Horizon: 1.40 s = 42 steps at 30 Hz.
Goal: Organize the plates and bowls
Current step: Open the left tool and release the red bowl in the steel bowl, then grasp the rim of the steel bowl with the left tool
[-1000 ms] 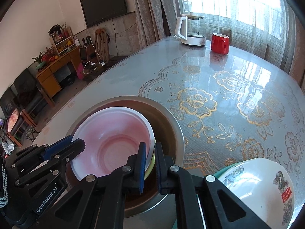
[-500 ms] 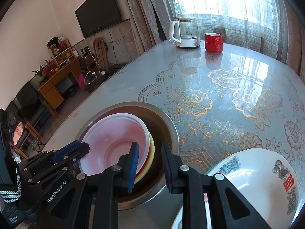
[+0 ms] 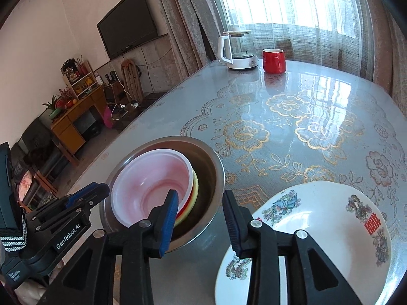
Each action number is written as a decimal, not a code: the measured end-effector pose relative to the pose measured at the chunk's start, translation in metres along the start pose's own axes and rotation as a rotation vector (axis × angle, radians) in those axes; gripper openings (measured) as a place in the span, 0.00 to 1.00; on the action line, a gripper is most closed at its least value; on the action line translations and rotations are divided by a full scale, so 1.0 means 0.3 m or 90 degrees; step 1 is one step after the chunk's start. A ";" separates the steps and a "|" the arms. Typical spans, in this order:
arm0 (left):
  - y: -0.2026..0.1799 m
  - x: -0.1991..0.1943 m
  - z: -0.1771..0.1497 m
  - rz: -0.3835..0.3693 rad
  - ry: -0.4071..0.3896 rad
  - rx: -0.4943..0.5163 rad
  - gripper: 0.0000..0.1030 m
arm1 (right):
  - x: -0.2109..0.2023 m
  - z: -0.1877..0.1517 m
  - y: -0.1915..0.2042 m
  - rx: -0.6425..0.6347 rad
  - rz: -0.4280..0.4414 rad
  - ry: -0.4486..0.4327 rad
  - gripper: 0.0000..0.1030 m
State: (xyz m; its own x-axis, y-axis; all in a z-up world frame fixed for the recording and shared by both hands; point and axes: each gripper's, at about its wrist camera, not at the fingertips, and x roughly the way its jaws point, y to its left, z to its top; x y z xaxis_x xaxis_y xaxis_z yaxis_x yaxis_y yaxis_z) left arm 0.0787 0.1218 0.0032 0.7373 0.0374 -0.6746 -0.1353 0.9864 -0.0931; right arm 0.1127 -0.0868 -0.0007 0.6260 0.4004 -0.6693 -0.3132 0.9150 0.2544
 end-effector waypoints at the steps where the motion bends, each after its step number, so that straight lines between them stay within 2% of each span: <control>1: 0.004 -0.007 -0.003 0.001 -0.002 -0.001 0.16 | -0.006 -0.005 -0.002 -0.001 -0.002 -0.002 0.38; 18: 0.038 -0.101 -0.081 0.018 -0.027 -0.001 0.16 | -0.061 -0.058 -0.030 0.018 -0.016 -0.005 0.39; 31: 0.074 -0.104 -0.116 0.003 -0.014 -0.019 0.16 | -0.075 -0.073 -0.022 0.014 -0.022 -0.004 0.39; 34: 0.091 -0.093 -0.123 -0.009 -0.002 -0.032 0.20 | -0.071 -0.070 -0.034 0.026 -0.022 0.001 0.39; 42: 0.127 -0.063 -0.144 -0.009 0.015 -0.043 0.21 | -0.056 -0.064 -0.074 0.048 -0.026 0.012 0.39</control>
State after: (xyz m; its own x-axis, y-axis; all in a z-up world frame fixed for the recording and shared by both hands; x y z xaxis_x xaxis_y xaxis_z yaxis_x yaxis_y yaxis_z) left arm 0.0312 0.1518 -0.0192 0.7233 0.0181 -0.6903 -0.1695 0.9737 -0.1521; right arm 0.0954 -0.1150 -0.0086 0.6237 0.3627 -0.6924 -0.2324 0.9318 0.2787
